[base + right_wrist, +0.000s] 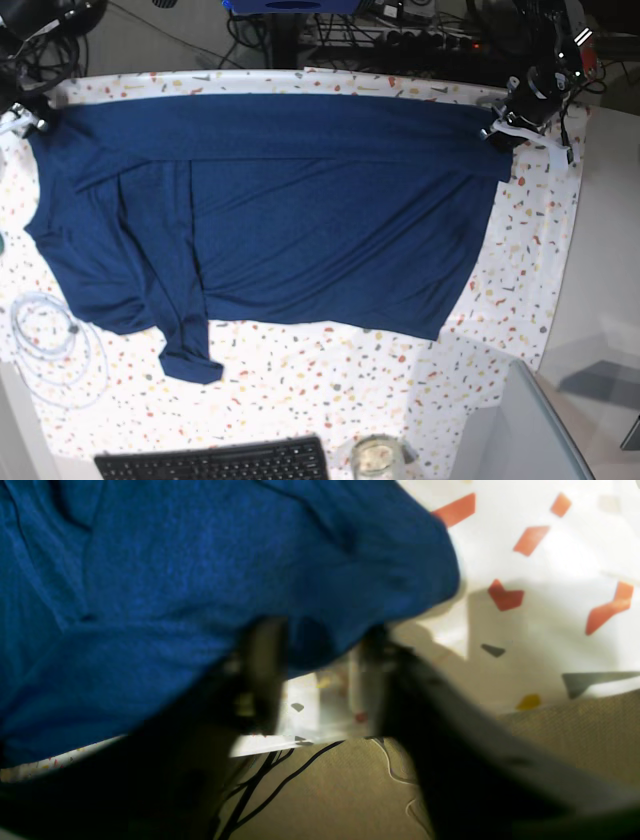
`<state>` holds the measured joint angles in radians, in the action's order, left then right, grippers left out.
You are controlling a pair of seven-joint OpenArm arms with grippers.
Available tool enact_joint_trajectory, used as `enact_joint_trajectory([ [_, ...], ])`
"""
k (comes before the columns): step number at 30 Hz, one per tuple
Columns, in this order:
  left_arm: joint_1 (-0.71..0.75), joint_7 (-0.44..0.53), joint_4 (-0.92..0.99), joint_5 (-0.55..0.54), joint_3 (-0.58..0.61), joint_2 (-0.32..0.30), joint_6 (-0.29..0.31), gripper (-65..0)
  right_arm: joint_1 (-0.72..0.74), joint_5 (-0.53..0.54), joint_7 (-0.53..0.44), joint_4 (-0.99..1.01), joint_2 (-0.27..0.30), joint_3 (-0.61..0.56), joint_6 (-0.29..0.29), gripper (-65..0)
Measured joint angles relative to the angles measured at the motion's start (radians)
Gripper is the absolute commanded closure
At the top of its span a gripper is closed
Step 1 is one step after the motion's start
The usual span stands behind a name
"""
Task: Layout the t-shirt on the table in an organized manner, then fold the t-shirt properly
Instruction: 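Move the right gripper to the shirt's sleeve end and grasp it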
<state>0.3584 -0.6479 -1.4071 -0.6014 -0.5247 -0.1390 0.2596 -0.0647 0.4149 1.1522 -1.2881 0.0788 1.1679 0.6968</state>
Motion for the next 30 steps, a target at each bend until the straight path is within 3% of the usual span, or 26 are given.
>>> enact_joint_trajectory([
  [3,0.002,0.001,-0.002,-0.001,-0.004,0.000,-0.001,-38.3,0.000,0.000,0.000,-0.006,0.000,0.002,0.000,-42.8],
  [6,0.002,-0.007,-0.029,-0.002,-0.063,0.013,0.003,-53.6,-0.014,-0.002,-0.006,-0.089,-0.008,0.002,-0.001,-43.8],
  [10,-0.003,-0.003,-0.075,0.000,-0.172,-0.001,-0.001,-61.2,-0.023,-0.002,-0.072,-0.172,0.006,0.002,-0.002,-43.8],
  [14,-0.006,-0.010,-0.117,0.000,-0.223,-0.020,0.001,-59.9,-0.011,-0.063,-0.142,-0.185,0.028,-0.050,0.000,-44.0],
  [18,0.000,0.000,-0.142,0.002,-0.240,-0.049,-0.001,-58.4,0.033,-0.069,-0.228,-0.166,0.148,-0.318,-0.006,-43.7],
  [21,0.005,-0.004,-0.147,0.000,-0.236,-0.039,0.000,-53.6,0.126,-0.063,-0.288,-0.145,0.153,-0.512,-0.006,-43.4],
  [24,0.025,-0.007,-0.148,-0.005,-0.227,-0.036,0.002,-42.9,0.233,-0.055,-0.316,-0.042,0.137,-0.669,0.008,-43.4],
  [28,0.048,-0.008,-0.153,-0.003,-0.235,-0.022,0.000,-20.9,0.412,-0.072,-0.372,0.179,0.152,-0.811,-0.001,-43.4],
  [30,0.050,-0.008,-0.153,-0.001,-0.235,-0.017,0.000,-9.7,0.488,-0.071,-0.455,0.306,0.156,-0.881,-0.005,-43.4],
])
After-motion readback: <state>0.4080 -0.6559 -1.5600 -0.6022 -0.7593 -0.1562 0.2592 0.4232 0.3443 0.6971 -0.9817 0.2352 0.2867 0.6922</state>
